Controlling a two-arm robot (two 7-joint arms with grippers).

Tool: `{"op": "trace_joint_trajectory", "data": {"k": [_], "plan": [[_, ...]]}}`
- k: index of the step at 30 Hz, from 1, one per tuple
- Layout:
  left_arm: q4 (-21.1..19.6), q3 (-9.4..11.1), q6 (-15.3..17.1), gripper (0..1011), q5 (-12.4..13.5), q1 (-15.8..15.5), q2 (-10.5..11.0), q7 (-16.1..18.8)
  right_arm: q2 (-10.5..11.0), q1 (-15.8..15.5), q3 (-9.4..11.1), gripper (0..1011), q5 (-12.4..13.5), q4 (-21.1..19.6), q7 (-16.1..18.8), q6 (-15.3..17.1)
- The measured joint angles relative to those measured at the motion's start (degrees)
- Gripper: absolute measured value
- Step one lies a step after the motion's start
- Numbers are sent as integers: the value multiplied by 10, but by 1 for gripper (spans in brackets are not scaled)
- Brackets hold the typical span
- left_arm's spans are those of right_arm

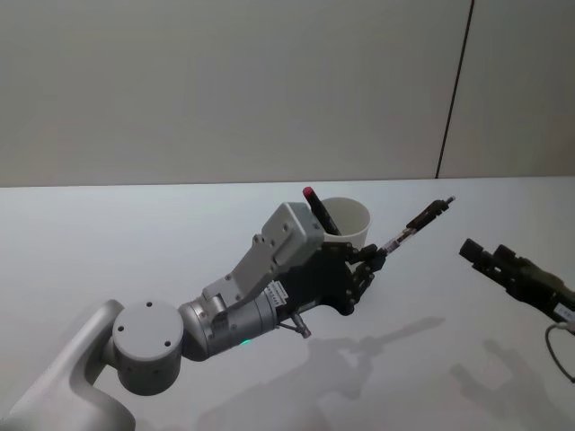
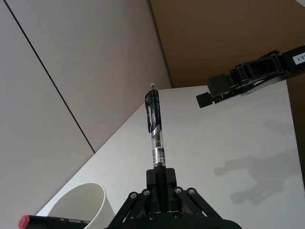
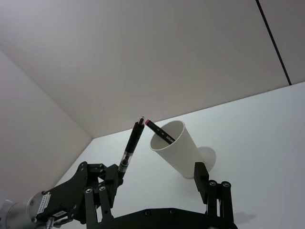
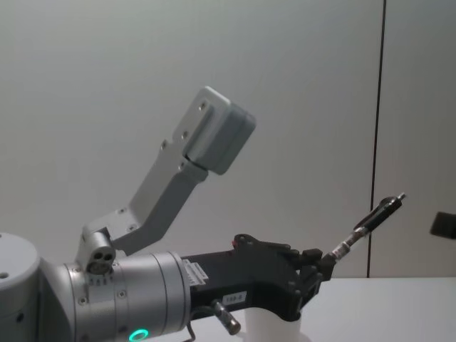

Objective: Place the pen into the pen holder.

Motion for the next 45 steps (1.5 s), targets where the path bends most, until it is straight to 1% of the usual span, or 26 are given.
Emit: {"op": "trace_joint_trajectory", "data": {"k": [9, 17, 26, 45], "plan": [[0, 0, 0, 125, 0, 0, 0, 0, -16, 0, -16, 1001, 14, -15, -48, 22], [0, 0, 0, 125, 0, 0, 0, 0, -29, 5, -32, 1001, 21, -22, -79, 33], [0, 0, 0, 125, 0, 0, 0, 0, -42, 18, -47, 1001, 27, -21, -108, 34], [0, 0, 0, 125, 0, 0, 0, 0, -61, 46, -64, 1001, 56, -7, -165, 30]]}}
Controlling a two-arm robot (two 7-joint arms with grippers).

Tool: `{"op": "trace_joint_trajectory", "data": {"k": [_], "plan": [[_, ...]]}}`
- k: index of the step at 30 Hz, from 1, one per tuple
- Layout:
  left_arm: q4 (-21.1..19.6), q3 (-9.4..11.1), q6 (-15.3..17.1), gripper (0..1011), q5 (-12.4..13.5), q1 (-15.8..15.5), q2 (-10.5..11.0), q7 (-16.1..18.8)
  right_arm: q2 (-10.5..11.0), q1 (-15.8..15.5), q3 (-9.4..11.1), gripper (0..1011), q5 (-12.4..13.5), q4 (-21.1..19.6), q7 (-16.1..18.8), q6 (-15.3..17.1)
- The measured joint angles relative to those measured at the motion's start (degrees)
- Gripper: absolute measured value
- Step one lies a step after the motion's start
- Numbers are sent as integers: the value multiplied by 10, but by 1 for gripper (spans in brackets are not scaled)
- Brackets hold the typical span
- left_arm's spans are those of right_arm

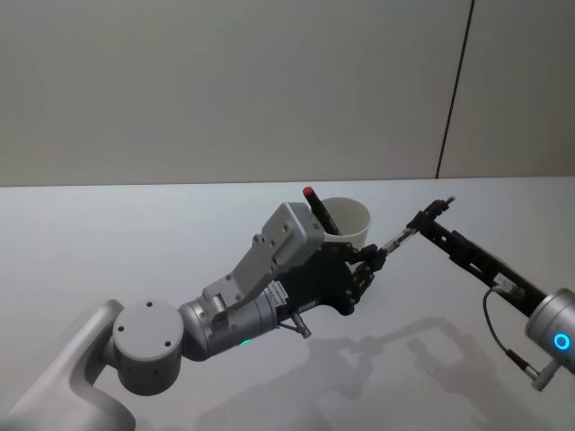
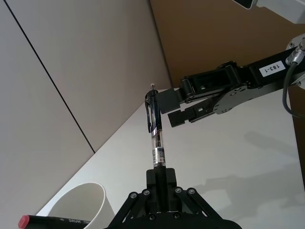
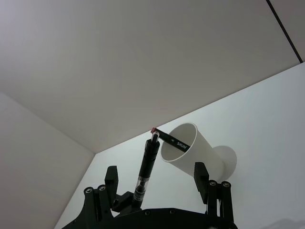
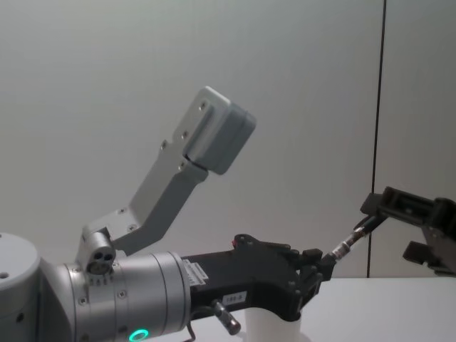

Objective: Place the pen into the pen holder.

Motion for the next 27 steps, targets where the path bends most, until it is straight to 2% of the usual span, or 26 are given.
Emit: {"op": "trace_joint_trajectory", "data": {"k": [10, 27], "plan": [[0, 0, 0, 125, 0, 0, 0, 0, -8, 9, -8, 1001, 16, 5, -26, 3], [0, 0, 0, 125, 0, 0, 0, 0, -12, 16, -18, 1001, 43, 8, -50, 3]]}}
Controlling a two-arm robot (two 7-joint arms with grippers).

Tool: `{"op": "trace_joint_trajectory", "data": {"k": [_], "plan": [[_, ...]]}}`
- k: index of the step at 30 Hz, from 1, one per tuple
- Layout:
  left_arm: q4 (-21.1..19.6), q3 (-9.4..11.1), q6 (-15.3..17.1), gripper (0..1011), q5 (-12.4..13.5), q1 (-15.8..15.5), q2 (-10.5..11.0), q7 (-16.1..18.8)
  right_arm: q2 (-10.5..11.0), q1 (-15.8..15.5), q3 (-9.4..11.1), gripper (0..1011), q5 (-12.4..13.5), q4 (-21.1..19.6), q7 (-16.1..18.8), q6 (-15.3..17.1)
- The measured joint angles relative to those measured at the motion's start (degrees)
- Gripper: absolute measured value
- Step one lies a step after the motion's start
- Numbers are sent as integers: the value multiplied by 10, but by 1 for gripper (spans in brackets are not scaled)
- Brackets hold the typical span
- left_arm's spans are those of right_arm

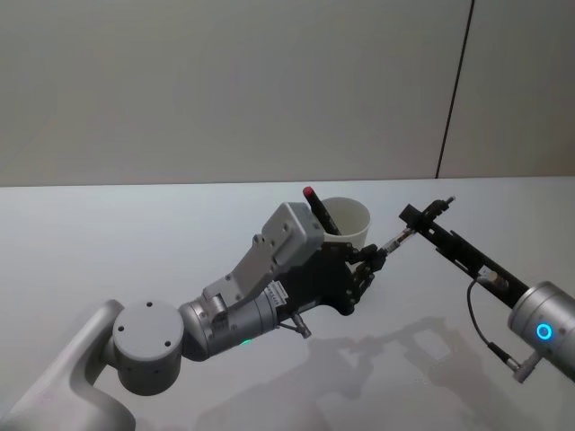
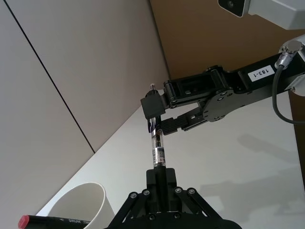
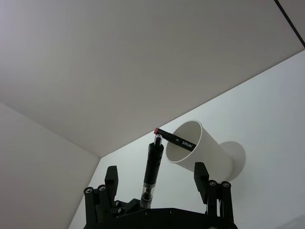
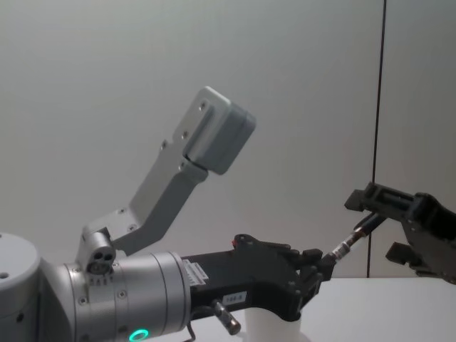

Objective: Place the pen into the pen holder.

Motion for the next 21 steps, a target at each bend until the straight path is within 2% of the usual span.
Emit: {"op": "trace_joint_trajectory", "data": {"k": [8, 11, 14, 18, 20, 21], "plan": [[0, 0, 0, 125, 0, 0, 0, 0, 1, 2, -3, 980, 9, 1, -8, -6], [0, 0, 0, 125, 0, 0, 0, 0, 1, 4, -4, 883, 13, 2, -10, -9], [0, 0, 0, 125, 0, 0, 0, 0, 2, 4, -4, 837, 16, 3, -11, -12], [0, 0, 0, 125, 0, 0, 0, 0, 3, 6, -5, 686, 20, 3, -12, -17], [0, 0, 0, 125, 0, 0, 0, 0, 3, 6, -5, 650, 22, 3, -12, -19], [0, 0, 0, 125, 0, 0, 0, 0, 4, 6, -6, 591, 25, 4, -13, -21]]}}
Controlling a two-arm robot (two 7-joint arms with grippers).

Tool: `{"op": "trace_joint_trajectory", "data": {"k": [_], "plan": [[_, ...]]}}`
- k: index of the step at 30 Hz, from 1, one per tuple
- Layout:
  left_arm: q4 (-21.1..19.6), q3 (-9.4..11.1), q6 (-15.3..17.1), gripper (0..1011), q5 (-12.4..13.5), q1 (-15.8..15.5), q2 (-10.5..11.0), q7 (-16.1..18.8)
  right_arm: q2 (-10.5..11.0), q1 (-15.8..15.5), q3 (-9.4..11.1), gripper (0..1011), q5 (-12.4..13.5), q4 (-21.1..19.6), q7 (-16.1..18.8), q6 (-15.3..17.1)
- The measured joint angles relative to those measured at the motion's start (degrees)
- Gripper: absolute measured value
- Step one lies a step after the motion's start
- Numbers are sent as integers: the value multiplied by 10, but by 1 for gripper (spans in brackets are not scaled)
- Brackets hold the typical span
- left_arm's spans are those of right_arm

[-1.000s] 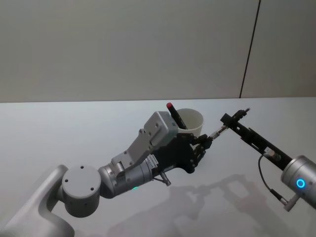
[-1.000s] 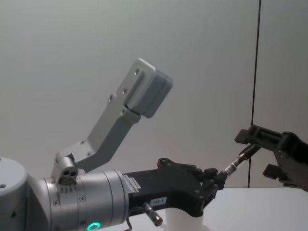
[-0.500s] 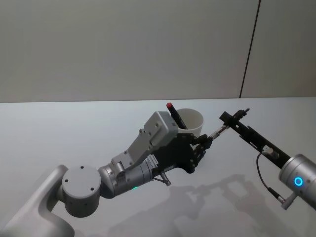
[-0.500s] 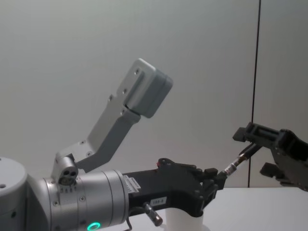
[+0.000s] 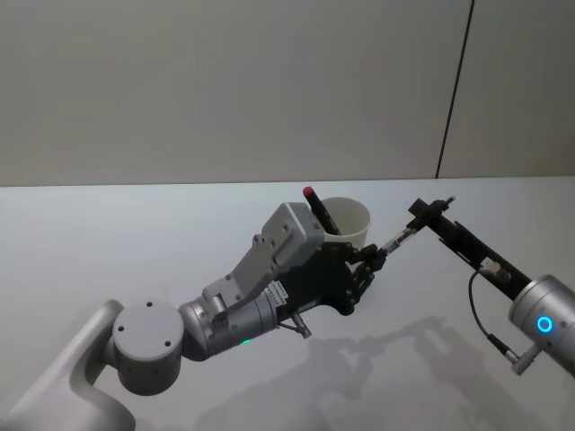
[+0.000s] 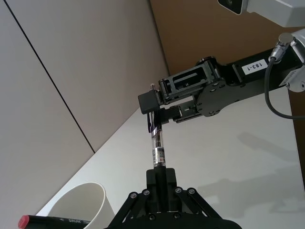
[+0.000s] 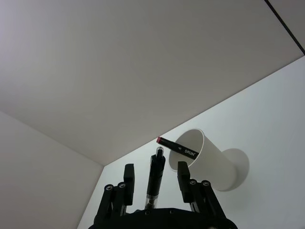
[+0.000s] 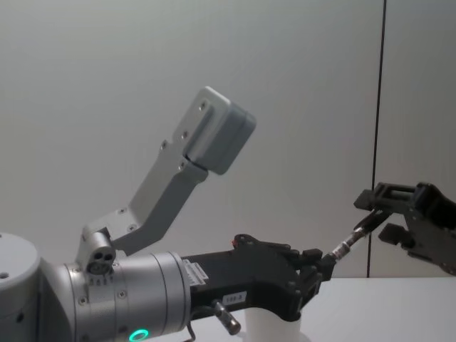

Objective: Place the pen into the pen holder.

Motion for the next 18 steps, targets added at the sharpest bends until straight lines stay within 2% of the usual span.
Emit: {"op": "trace_joint_trajectory", "data": {"k": [3, 7, 11, 12, 13, 15, 18], "plan": [[0, 0, 0, 125, 0, 0, 0, 0, 0, 0, 0, 535, 3, 0, -1, -3], [0, 0, 0, 125, 0, 0, 0, 0, 1, 1, -1, 357, 10, 0, -1, -11], [0, 0, 0, 125, 0, 0, 0, 0, 2, 1, -2, 259, 15, 0, -2, -17], [0, 0, 0, 125, 0, 0, 0, 0, 3, 1, -2, 200, 17, 0, -2, -19], [0, 0, 0, 125, 0, 0, 0, 0, 3, 1, -2, 200, 17, 0, -2, -19], [0, 0, 0, 125, 0, 0, 0, 0, 3, 1, -3, 134, 19, 0, -2, -21], [0, 0, 0, 125, 0, 0, 0, 0, 4, 1, -4, 131, 21, 0, -2, -24]]}}
